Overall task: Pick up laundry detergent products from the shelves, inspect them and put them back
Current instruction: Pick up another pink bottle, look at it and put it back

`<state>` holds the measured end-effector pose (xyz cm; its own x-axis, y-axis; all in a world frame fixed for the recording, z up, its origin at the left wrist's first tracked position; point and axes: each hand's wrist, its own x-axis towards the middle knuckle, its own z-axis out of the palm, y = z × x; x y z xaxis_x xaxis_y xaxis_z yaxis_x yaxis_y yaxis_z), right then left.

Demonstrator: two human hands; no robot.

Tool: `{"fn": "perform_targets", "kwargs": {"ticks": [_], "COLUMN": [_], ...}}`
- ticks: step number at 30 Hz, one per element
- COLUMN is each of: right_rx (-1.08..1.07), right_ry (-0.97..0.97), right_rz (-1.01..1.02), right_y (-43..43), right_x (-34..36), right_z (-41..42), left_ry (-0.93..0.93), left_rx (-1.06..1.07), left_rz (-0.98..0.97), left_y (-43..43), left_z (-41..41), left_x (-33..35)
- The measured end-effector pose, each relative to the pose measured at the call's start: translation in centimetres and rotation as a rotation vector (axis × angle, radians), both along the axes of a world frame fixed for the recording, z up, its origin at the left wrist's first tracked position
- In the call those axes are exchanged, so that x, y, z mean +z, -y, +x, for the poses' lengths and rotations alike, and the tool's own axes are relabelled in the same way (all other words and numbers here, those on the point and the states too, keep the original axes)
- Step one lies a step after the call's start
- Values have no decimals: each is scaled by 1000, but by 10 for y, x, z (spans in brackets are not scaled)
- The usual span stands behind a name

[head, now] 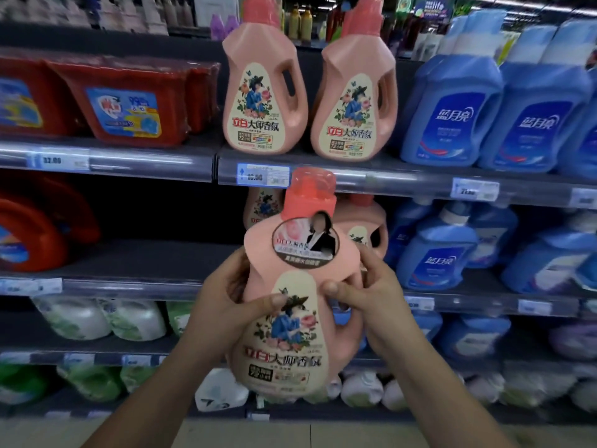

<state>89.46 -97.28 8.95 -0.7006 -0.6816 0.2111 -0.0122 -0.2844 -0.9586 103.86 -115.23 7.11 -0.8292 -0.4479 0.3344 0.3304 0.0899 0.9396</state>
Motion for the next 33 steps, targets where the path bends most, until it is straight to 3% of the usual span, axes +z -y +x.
{"fn": "perform_targets", "kwargs": {"ticks": [4, 9, 15, 20, 25, 28, 33], "right_rx": [-89, -105, -140, 17, 150, 167, 121], "right_ry": [85, 117, 6, 162, 293, 230, -96], "right_rz": [32, 52, 194, 132, 42, 77, 284], "right_y": [1, 3, 13, 21, 26, 31, 40], "right_x": [8, 17, 15, 12, 13, 8, -22], "right_z": [-4, -15, -28, -40, -42, -43, -31], "left_ry": [112, 146, 156, 173, 169, 182, 299], "left_rx": [-168, -37, 67, 68, 30, 37, 147], "left_rz": [35, 166, 288, 437, 469, 427, 262], "left_y": [11, -1, -7, 6, 27, 32, 31], "left_z": [2, -2, -3, -3, 1, 2, 9], "left_x": [-7, -23, -25, -38, -57, -63, -77]}}
